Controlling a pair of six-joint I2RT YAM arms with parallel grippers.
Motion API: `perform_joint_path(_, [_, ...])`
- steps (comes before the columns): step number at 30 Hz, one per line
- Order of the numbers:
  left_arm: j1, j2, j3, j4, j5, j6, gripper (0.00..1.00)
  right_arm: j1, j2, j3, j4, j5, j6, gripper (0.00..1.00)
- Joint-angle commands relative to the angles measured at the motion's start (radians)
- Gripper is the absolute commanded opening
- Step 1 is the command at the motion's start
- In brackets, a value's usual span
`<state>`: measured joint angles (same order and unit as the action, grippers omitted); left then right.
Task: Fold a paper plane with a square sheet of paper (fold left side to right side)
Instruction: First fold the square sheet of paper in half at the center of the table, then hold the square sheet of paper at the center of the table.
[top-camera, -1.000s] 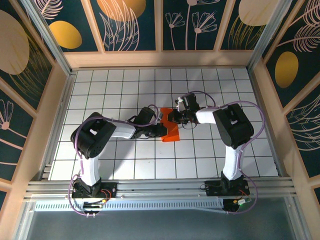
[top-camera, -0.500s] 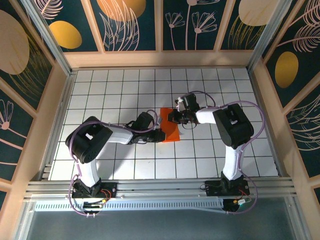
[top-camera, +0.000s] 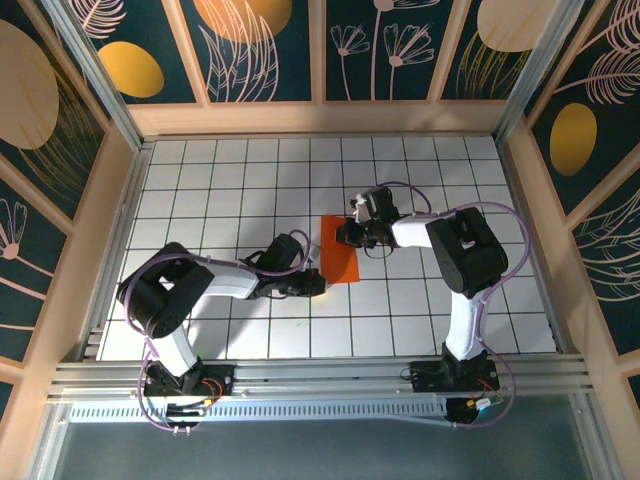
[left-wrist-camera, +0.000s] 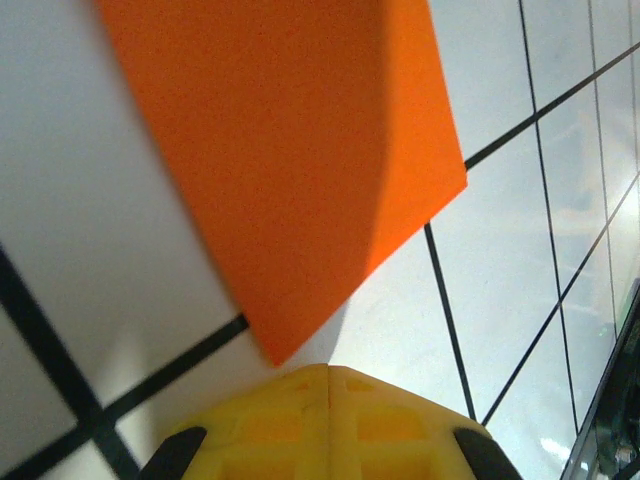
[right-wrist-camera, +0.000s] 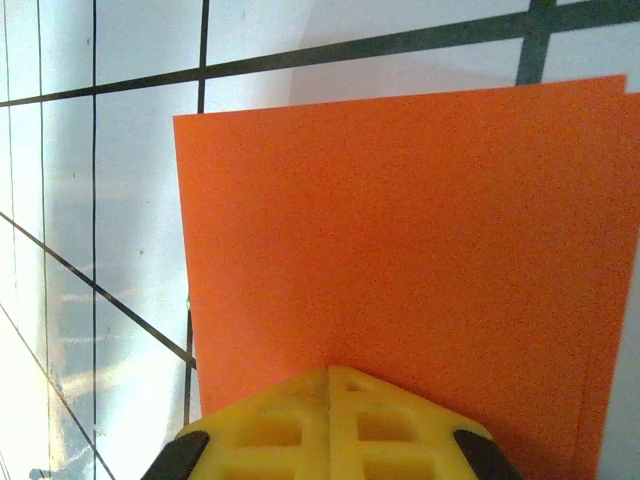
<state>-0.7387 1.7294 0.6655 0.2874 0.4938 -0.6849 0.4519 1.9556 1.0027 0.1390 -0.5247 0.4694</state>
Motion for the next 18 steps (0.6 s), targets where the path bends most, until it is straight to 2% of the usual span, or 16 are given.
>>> perform_joint_path(1, [0.036, -0.071, 0.043, -0.070, 0.035, -0.006, 0.00, -0.002, 0.012, -0.041, -0.113, 0.080, -0.022, 0.00])
perform_joint_path(5, [0.097, -0.076, 0.107, -0.077, 0.056, 0.017, 0.00, 0.001, 0.008, -0.039, -0.108, 0.080, -0.020, 0.00])
perform_joint_path(10, [0.105, 0.050, 0.258, -0.202, -0.001, 0.126, 0.00, 0.004, 0.008, -0.038, -0.099, 0.079, -0.011, 0.00])
perform_joint_path(18, [0.098, 0.189, 0.338, -0.139, 0.048, 0.120, 0.00, 0.008, 0.016, -0.024, -0.104, 0.078, -0.012, 0.00])
